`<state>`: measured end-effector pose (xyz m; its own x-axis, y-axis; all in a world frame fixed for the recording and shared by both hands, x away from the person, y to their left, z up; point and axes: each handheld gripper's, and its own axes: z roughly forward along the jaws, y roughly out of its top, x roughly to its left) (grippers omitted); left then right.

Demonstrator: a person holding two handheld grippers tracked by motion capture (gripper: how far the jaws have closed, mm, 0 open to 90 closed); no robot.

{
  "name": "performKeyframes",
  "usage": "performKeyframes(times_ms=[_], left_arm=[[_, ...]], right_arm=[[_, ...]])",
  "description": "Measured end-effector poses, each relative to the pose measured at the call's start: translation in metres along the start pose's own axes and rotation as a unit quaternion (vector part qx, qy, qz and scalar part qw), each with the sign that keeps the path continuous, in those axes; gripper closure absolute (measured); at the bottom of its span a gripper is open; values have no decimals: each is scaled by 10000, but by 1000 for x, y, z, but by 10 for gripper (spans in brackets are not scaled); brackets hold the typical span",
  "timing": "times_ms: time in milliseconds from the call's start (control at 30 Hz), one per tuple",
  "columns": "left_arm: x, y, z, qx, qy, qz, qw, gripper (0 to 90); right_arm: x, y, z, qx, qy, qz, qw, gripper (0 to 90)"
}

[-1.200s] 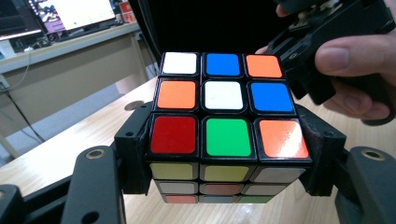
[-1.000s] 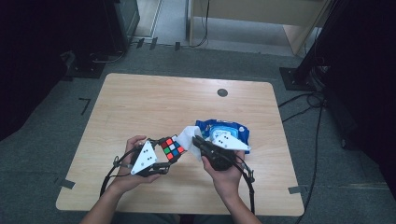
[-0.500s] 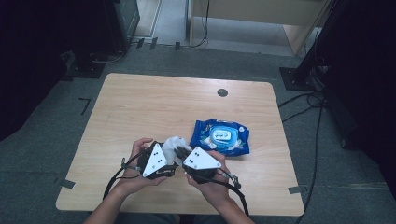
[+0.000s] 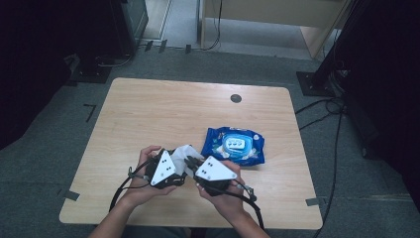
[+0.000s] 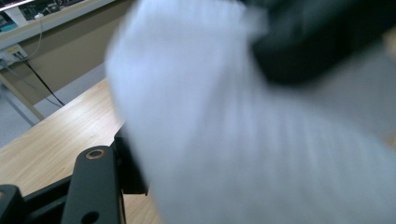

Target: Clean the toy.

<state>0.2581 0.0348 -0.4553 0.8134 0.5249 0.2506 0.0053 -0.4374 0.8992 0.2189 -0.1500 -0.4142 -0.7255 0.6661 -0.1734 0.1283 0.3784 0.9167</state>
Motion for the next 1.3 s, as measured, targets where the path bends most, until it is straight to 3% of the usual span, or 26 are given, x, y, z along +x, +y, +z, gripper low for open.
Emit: performKeyframes(times_ms=[67, 133, 233, 333, 400, 467, 567, 633, 700, 767, 900, 1000, 1033, 1300], left_arm=[[0, 0, 0, 27, 33, 42, 10000, 342], [1, -1, -1, 32, 18, 5, 10000, 342], [3, -2, -2, 6, 20, -4, 10000, 342], [8, 0, -5, -101, 101, -151, 9998, 342], [14, -1, -5, -28, 314, -271, 9991, 342], [21, -3, -4, 108, 643, -513, 9966, 342], [40, -12, -2, 306, 1163, -1110, 9865, 342], [52, -20, -1, 430, 1438, -1493, 9773, 342], [59, -27, -1, 520, 1683, -1712, 9694, 342], [64, -33, 0, 648, 1921, -1798, 9626, 342], [79, -48, 4, 872, 2273, -2177, 9452, 342], [84, -56, 9, 955, 2371, -2350, 9378, 341], [84, -58, 11, 1008, 2382, -2358, 9368, 342], [81, -67, 26, 1257, 2363, -2407, 9329, 341]], right_arm=[[5, -4, 5, 96, -37, -132, 9999, 864], [-2, -5, 5, 90, -78, 77, 9999, 865], [-24, -8, 1, 149, -445, 429, 9980, 865], [-46, -21, 0, 441, -1104, 525, 9915, 865], [-60, -29, -1, 557, -1113, 942, 9877, 865], [-71, -38, 1, 673, -1144, 1268, 9830, 865], [-68, -44, 8, 821, -923, 1230, 9847, 862], [-61, -44, 14, 914, -743, 1155, 9863, 862], [-53, -44, 19, 950, -515, 1122, 9878, 862], [-47, -44, 23, 953, -350, 1035, 9894, 862], [-32, -43, 26, 946, 133, 949, 9909, 861], [-27, -48, 32, 1066, 212, 926, 9898, 861], [-25, -51, 34, 1130, 220, 943, 9889, 861], [-27, -65, 41, 1305, 169, 1038, 9858, 861]])
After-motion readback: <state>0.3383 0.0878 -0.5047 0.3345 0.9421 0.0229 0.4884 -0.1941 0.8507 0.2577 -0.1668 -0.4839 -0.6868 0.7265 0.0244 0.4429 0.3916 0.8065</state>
